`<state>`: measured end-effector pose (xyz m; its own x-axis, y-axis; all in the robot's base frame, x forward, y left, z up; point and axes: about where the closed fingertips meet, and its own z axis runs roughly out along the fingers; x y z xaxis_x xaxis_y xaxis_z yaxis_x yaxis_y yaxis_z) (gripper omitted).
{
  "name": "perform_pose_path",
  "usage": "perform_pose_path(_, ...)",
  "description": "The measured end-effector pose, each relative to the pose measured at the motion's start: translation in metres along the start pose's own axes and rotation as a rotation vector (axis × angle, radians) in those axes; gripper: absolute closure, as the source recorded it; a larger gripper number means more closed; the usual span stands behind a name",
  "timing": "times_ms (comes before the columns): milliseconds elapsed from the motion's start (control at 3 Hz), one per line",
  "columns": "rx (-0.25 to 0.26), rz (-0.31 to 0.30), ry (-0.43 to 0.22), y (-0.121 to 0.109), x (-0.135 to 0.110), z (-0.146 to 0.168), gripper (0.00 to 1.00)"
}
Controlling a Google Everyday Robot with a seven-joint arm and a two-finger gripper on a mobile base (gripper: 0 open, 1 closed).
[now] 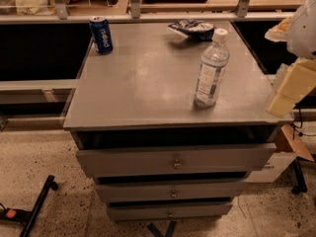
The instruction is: Move blue plastic bottle near pepsi can
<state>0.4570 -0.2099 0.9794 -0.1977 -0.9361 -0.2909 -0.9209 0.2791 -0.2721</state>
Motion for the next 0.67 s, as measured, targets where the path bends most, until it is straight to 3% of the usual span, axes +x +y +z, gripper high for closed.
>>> perform_pose_path(667,0.01,0.048,-0.221,-0.054,-0.038,0.022,0.0)
